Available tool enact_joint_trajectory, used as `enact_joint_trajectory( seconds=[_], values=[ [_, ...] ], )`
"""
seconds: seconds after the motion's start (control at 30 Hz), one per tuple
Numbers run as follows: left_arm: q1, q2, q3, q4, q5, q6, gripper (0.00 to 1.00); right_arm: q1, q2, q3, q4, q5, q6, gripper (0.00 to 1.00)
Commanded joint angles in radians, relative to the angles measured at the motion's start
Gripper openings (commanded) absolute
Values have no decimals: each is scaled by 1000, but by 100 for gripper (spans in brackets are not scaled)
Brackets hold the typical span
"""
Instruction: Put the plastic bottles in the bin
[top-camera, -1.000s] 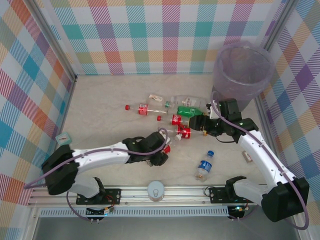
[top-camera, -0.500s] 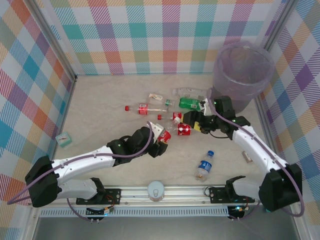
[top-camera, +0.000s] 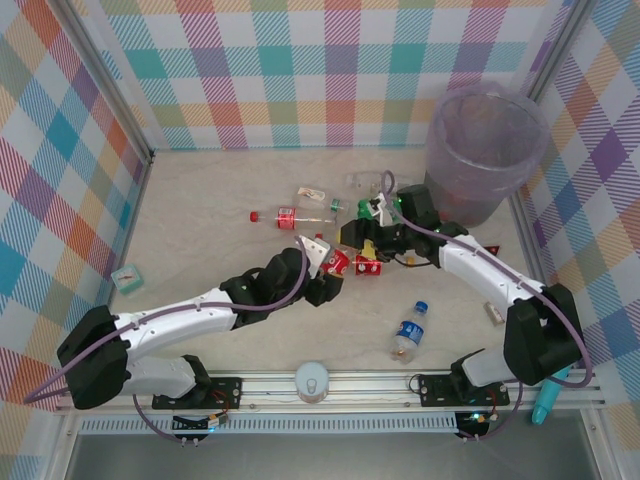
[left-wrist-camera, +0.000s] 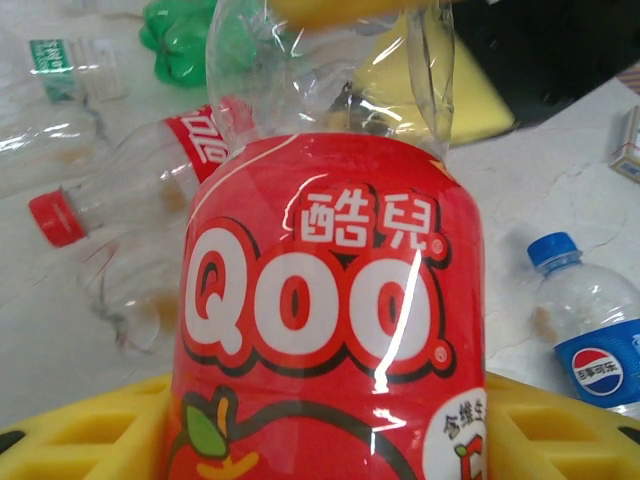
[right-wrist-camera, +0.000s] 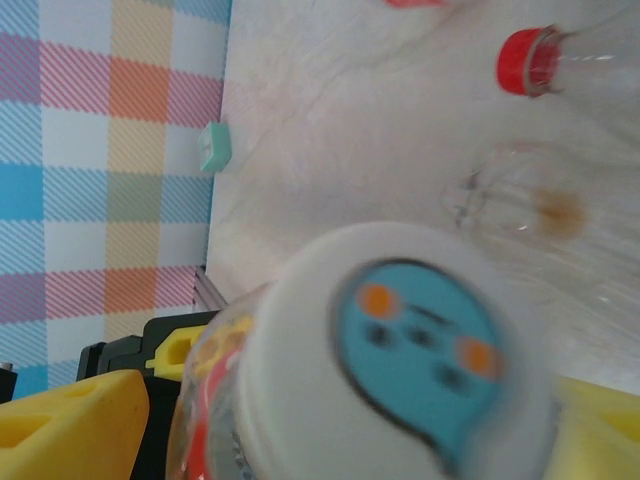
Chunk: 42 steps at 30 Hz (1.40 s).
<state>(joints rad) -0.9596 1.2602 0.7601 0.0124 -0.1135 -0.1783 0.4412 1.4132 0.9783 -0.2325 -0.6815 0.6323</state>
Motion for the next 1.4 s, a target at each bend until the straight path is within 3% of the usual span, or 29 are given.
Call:
enact_joint_trajectory(
  seconds=[0.0,0.13,0.43,0.53,0.63,0.77,0.97,1.13,1.37],
  values=[
    [-4,17,46,80,20,13,59,4,-10,25,28,-32,-5,91],
    [-4,18,46,98,7,11,59,4,-13,49,-15,-12,-22,88],
    [-4,3,51,127,-8,1,60,3,-13,62,-45,46,-24,61],
    [-4,2,54,122,-18,-11,70,2,-25,85,-74,75,-42,57],
    [-4,-6,103,48,6,-17,97,-6,-37,132,-122,108,-77,55],
    [-5,-50,145,-14,17,-6,100,-50,-54,242,-206,164,-148,52],
    [-5,-95,131,-64,-6,-22,100,-197,-69,483,-311,374,-276,51],
    [-5,-97,99,-72,-5,-60,100,-313,-50,681,-284,624,-366,47],
    [-5,-110,72,-61,-10,-81,100,-457,35,878,-228,807,-403,45]
  ],
)
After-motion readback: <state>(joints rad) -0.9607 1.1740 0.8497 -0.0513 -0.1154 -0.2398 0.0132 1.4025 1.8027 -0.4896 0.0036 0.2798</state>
